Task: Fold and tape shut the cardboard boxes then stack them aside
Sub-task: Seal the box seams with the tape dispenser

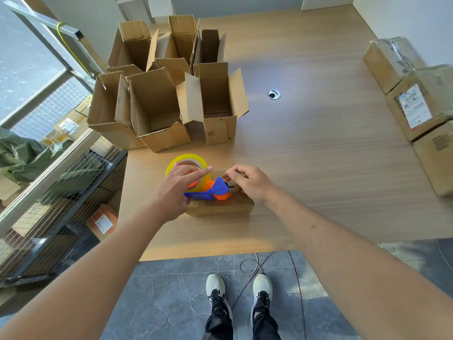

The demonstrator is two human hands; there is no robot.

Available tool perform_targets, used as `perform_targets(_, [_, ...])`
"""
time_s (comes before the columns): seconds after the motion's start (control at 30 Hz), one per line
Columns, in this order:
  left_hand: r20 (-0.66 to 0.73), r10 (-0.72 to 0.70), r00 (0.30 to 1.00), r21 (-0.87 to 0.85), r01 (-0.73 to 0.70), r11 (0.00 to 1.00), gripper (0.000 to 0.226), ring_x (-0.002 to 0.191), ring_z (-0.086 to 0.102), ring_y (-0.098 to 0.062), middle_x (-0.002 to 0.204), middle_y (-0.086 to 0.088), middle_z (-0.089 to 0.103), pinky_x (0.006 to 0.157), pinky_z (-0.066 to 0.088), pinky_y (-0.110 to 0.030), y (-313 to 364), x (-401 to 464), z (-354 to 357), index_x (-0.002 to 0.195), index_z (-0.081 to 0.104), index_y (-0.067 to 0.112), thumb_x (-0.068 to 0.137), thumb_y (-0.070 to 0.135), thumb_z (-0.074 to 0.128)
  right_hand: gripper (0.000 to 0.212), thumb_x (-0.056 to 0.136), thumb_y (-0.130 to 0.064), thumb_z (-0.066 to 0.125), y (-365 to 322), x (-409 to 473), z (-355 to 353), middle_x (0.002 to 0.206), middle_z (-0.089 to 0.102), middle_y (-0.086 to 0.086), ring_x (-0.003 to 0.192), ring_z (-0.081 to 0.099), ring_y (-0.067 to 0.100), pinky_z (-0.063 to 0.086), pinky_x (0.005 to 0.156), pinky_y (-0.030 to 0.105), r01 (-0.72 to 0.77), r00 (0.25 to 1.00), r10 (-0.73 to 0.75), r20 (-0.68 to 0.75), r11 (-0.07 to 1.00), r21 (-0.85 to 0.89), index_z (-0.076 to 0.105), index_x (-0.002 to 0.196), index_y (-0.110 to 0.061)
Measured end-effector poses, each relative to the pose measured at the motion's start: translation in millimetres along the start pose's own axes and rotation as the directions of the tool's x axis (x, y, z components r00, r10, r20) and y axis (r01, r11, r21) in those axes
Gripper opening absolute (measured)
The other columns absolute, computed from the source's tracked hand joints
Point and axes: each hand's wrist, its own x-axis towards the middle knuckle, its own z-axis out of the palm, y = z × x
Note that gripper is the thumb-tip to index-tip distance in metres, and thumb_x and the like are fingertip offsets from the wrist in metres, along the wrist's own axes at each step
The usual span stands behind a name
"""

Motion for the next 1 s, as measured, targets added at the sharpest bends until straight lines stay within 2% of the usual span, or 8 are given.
perform_targets(0.07, [0.003,0.005,1.000,-0.014,-0.005,1.000,0.107,0.133,0.045,-0.025,0.137,0.002,0.055,0.116,0.034,-0.046,0,0,0,0.156,0.040,0.036,0.068,-0.012,0.079,0.005,0.098,-0.030,0.067,-2,0,-4,0.101,0.072,-0.012,0.095,0.064,0.011,0.053,0.083,0.030,0.006,1.000,-0.006,-0.006,0.998,-0.068,0.072,0.100,-0.031])
perform_targets(0.23, [-0.004,-0.003,1.000,-0.032,0.003,0.999,0.105,0.134,0.041,-0.027,0.136,0.001,0.053,0.095,0.051,-0.045,1,-1,2,0.155,0.042,0.036,0.068,-0.013,0.076,0.010,0.092,-0.023,0.077,-3,3,-2,0.095,0.072,-0.013,0.082,0.061,0.003,0.045,0.071,0.022,0.039,0.996,-0.055,-0.076,0.978,-0.204,0.073,0.098,-0.031])
perform_targets(0.37, [-0.035,0.062,0.997,0.076,-0.059,0.995,0.093,0.127,0.044,-0.031,0.130,-0.006,0.052,0.106,0.046,-0.054,3,-5,7,0.156,0.038,0.041,0.079,0.013,0.081,0.012,0.087,-0.026,0.082,2,6,7,0.088,0.073,-0.013,0.081,0.062,0.003,0.050,0.074,0.023,0.026,0.981,-0.065,-0.184,0.978,-0.207,0.077,0.094,-0.035])
perform_targets(0.53, [-0.116,0.095,0.989,0.240,-0.065,0.969,0.088,0.109,0.053,-0.031,0.109,-0.008,0.052,0.124,0.022,-0.053,17,-13,8,0.161,0.014,0.049,0.092,0.046,0.069,0.020,0.087,-0.016,0.079,11,5,10,0.079,0.074,-0.017,0.083,0.068,0.005,0.053,0.079,0.027,0.017,0.971,-0.046,-0.233,0.992,-0.124,0.078,0.078,-0.034])
perform_targets(0.63, [-0.141,0.089,0.986,0.263,-0.049,0.963,0.081,0.105,0.052,-0.032,0.111,-0.010,0.052,0.121,0.029,-0.054,19,-19,12,0.160,0.016,0.051,0.095,0.046,0.064,0.024,0.087,-0.013,0.079,15,4,11,0.081,0.075,-0.015,0.084,0.070,0.006,0.055,0.080,0.028,0.029,0.965,-0.050,-0.256,0.996,-0.085,0.078,0.077,-0.034])
perform_targets(0.77, [-0.171,0.148,0.974,0.293,-0.093,0.951,0.061,0.106,0.049,-0.035,0.118,-0.015,0.049,0.098,0.044,-0.048,15,-26,22,0.158,0.025,0.049,0.104,0.037,0.049,0.022,0.088,-0.008,0.077,21,0,15,0.084,0.077,-0.013,0.088,0.072,0.007,0.060,0.084,0.034,0.048,0.962,-0.055,-0.268,0.998,-0.032,0.080,0.082,-0.028])
perform_targets(0.9, [-0.198,0.169,0.966,0.306,-0.103,0.947,0.058,0.111,0.048,-0.038,0.121,-0.018,0.049,0.101,0.041,-0.050,8,-27,25,0.157,0.032,0.048,0.105,0.032,0.052,0.020,0.091,0.004,0.069,22,-14,4,0.082,0.075,-0.008,0.077,0.071,0.009,0.063,0.075,0.032,0.019,0.928,0.027,-0.371,0.993,0.118,0.080,0.086,-0.013])
perform_targets(1.0, [-0.164,0.169,0.972,0.319,-0.110,0.941,0.059,0.114,0.049,-0.040,0.123,-0.018,0.049,0.104,0.040,-0.050,6,-25,24,0.157,0.028,0.050,0.105,0.033,0.050,0.021,0.093,0.003,0.069,30,-29,-15,0.071,0.069,-0.012,0.071,0.064,0.006,0.064,0.065,0.036,0.024,0.932,0.036,-0.360,0.987,0.160,0.079,0.085,-0.014])
